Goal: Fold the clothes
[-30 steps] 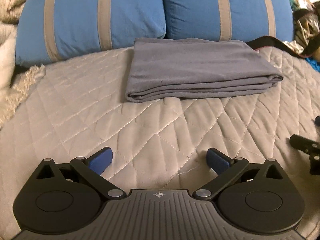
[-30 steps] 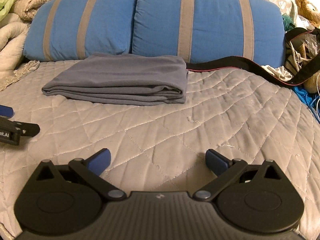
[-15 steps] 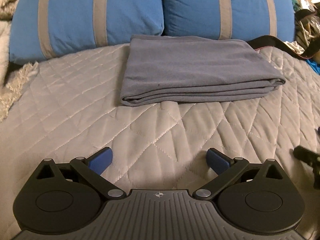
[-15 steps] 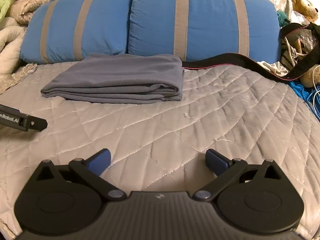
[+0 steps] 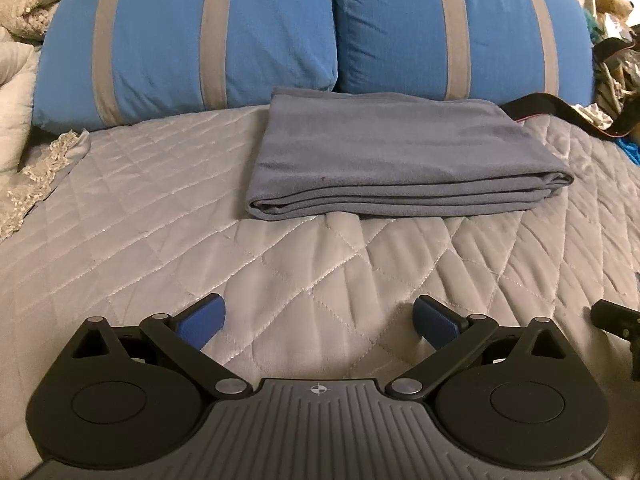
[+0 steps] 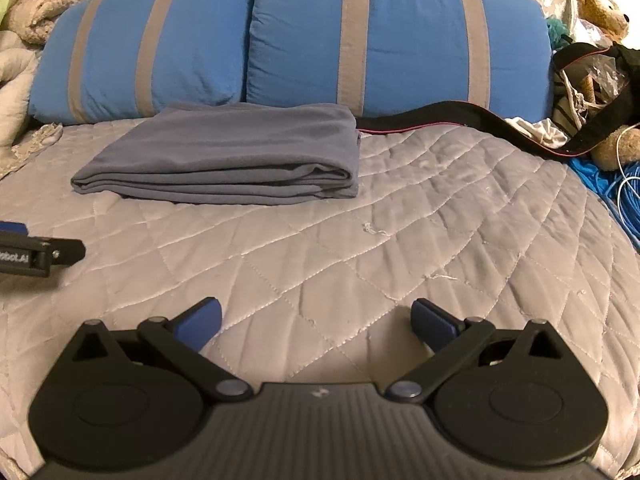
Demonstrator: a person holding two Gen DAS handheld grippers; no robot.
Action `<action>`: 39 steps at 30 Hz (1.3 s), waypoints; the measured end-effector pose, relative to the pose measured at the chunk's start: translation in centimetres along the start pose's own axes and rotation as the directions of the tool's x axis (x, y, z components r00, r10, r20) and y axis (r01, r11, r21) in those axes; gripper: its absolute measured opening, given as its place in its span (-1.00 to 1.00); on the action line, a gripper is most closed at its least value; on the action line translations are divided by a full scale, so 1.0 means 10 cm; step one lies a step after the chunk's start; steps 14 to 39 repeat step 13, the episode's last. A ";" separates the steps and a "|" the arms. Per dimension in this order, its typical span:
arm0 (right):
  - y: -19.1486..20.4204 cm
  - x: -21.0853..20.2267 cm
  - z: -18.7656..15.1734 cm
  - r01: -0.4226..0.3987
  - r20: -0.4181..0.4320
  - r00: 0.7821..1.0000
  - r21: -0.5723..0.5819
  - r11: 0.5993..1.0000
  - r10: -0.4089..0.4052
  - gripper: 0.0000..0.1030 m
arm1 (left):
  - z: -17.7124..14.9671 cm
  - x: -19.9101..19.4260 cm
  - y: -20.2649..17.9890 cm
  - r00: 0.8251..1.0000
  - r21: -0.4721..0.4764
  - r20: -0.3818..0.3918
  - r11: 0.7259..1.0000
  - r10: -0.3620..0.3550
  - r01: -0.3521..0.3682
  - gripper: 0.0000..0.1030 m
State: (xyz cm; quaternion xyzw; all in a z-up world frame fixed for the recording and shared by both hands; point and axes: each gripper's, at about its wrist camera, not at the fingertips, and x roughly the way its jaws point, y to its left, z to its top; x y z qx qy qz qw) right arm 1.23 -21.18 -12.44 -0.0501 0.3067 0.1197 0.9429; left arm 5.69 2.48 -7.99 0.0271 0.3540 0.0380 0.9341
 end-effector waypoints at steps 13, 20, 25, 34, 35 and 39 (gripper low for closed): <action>0.05 -0.01 -0.01 0.032 0.008 0.999 0.000 1.000 -0.032 1.00 | -0.08 -0.12 0.06 1.000 -0.005 -0.014 1.000 -0.028 0.028 0.99; 0.05 -0.01 -0.01 0.032 0.008 0.999 0.000 1.000 -0.032 1.00 | -0.08 -0.12 0.06 1.000 -0.005 -0.014 1.000 -0.028 0.028 0.99; 0.05 -0.01 -0.01 0.032 0.008 0.999 0.000 1.000 -0.032 1.00 | -0.08 -0.12 0.06 1.000 -0.005 -0.014 1.000 -0.028 0.028 0.99; 0.05 -0.01 -0.01 0.032 0.008 0.999 0.000 1.000 -0.032 1.00 | -0.08 -0.12 0.06 1.000 -0.005 -0.014 1.000 -0.028 0.028 0.99; 0.05 -0.01 -0.01 0.032 0.008 0.999 0.000 1.000 -0.032 1.00 | -0.08 -0.12 0.06 1.000 -0.005 -0.014 1.000 -0.028 0.028 0.99; 0.05 -0.01 -0.01 0.032 0.008 0.999 0.000 1.000 -0.032 1.00 | -0.08 -0.12 0.06 1.000 -0.005 -0.014 1.000 -0.028 0.028 0.99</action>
